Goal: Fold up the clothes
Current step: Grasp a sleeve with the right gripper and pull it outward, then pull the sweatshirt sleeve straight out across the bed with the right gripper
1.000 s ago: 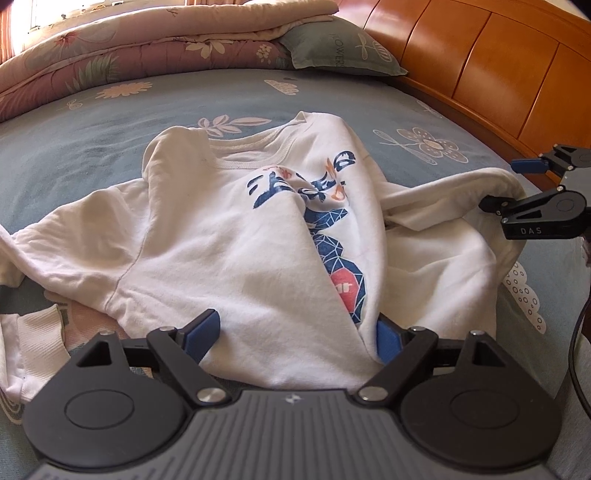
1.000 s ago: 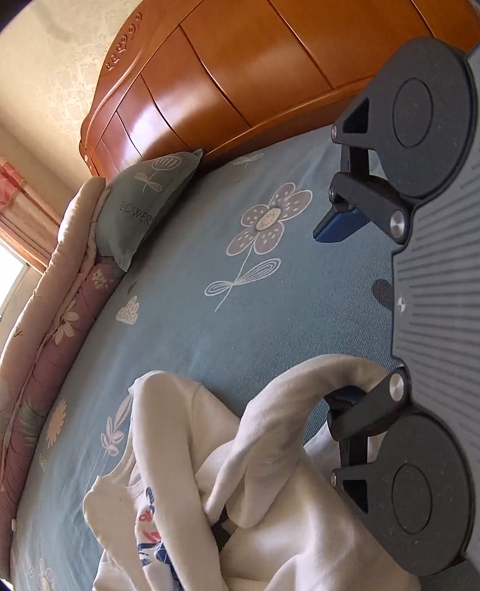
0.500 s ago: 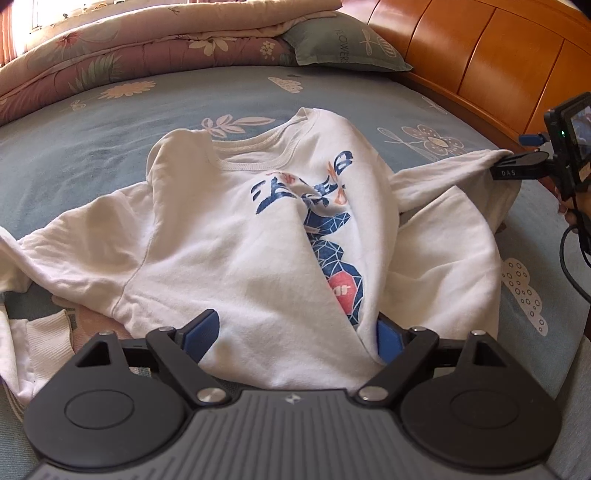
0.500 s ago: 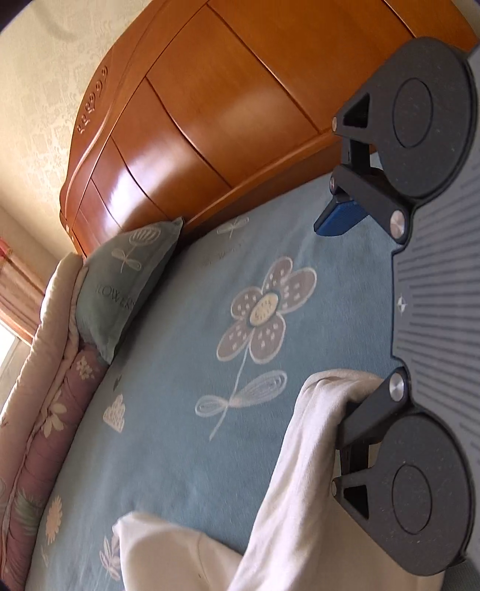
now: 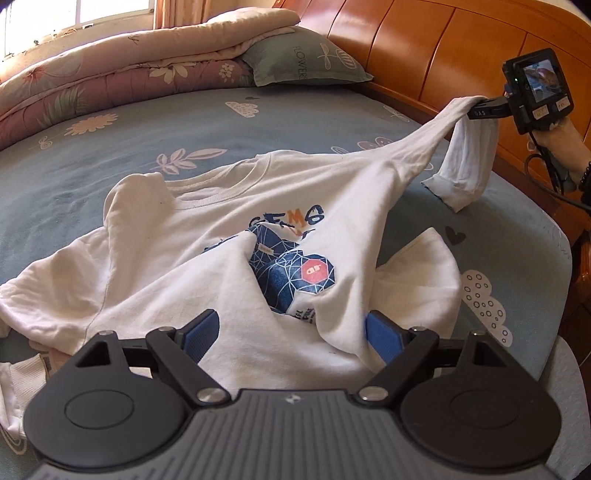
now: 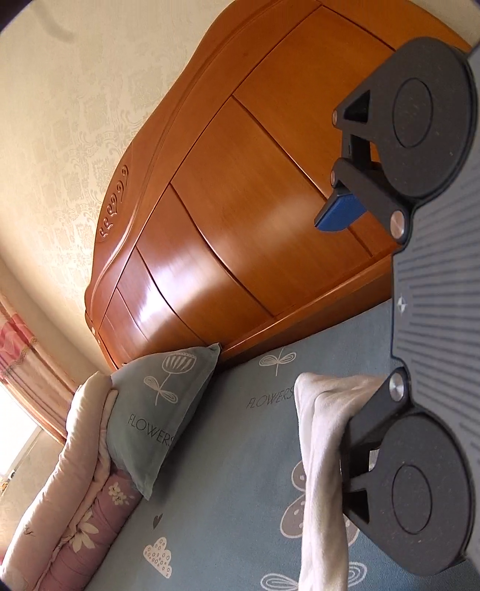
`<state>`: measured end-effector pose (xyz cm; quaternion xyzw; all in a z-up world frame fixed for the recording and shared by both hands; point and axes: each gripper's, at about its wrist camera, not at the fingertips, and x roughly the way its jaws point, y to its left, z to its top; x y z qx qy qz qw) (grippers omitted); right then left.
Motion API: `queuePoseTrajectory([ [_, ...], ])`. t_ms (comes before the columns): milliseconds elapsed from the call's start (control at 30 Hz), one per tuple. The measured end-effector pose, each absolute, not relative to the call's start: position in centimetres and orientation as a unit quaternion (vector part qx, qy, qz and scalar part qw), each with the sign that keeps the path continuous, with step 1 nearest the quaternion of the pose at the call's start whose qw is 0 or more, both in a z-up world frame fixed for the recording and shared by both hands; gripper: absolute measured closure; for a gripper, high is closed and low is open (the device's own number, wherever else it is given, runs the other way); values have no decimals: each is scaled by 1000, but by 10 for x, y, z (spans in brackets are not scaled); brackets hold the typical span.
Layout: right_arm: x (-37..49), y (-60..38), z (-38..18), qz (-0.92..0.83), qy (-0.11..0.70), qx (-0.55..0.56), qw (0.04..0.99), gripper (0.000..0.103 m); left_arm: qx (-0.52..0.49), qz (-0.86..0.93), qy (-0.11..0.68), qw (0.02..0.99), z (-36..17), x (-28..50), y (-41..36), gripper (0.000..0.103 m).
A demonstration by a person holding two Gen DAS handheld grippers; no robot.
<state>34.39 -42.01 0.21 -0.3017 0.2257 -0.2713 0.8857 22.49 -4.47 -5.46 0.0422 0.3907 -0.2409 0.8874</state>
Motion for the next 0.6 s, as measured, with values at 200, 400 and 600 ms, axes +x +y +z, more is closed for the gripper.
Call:
queuePoseTrajectory([
  [200,317,-371,-22,-148,206,-295,921,11,48,-239,392,887,-53,223,-43,16],
  [400,316,-311,-51,23,276,-231,933,6,44,-232,399,886,-53,220,-40,16],
  [600,288,-302,-75,41,331,-164,928,6,49,-227,401,886,-52,213,-38,16],
])
